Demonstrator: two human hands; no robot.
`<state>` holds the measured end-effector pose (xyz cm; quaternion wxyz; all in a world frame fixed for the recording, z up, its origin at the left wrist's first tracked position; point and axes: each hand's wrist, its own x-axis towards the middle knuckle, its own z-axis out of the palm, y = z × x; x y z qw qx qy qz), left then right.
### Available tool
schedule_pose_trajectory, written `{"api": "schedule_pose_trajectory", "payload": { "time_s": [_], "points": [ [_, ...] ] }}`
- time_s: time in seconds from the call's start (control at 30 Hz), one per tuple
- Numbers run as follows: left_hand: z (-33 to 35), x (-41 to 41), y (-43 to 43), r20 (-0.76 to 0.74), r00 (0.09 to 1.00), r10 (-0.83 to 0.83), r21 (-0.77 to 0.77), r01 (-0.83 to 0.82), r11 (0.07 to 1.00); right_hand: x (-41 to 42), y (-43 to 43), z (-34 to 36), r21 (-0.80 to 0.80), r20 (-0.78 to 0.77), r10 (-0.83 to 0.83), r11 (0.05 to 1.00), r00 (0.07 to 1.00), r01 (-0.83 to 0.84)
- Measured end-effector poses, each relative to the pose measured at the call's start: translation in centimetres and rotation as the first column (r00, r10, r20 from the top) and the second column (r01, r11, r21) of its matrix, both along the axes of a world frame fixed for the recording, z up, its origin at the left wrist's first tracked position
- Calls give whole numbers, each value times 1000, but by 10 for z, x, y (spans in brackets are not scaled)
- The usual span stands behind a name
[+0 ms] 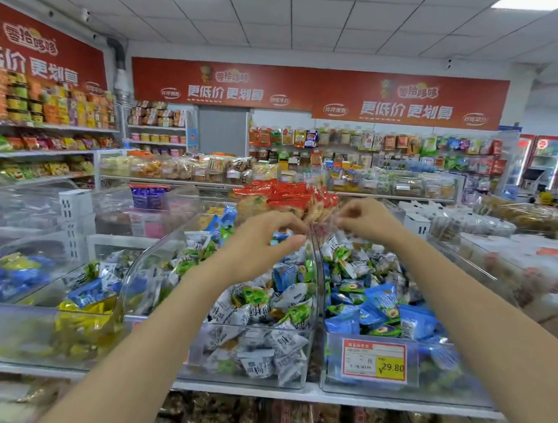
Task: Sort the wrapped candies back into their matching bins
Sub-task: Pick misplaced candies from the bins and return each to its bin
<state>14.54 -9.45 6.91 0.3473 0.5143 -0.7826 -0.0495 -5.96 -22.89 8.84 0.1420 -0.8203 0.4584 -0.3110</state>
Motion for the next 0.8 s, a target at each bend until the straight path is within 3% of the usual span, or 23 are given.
{"api": "schedule_pose_trajectory", "payload": {
  "time_s": [0.07, 0.13, 0.4, 0.57, 0.63, 0.73, 0.8],
  "points": [
    [-3, -11, -5, 51, 998, -40, 63, 37, 997, -17, -20, -21, 103, -298, -54, 991, 953, 88],
    [-6, -18, -11, 71, 996, -49, 77, 43, 996, -25, -32, -38, 170, -474, -5, 981, 880, 97],
    [-9, -26, -22, -9, 999, -40, 34, 41, 999, -22, -36, -47, 203, -558, -16, 967, 830, 154],
    [-11, -30, -27, -27, 999, -33, 17, 34, 999, -21, -38, -51, 73, -476, -97, 986, 874, 149],
    [-8, -32, -28, -27, 999, -37, 3, 37, 999, -29, -36, -41, 30, -332, -109, 992, 937, 127],
    [-3, -38, -33, -34, 999, -40, -10, 39, 999, -44, -17, -12, 103, -84, 28, 994, 996, -19],
    [1, -45, -36, -71, 997, -33, -5, 32, 999, -50, 3, 8, 156, 36, 189, 969, 981, -192]
  ]
}}
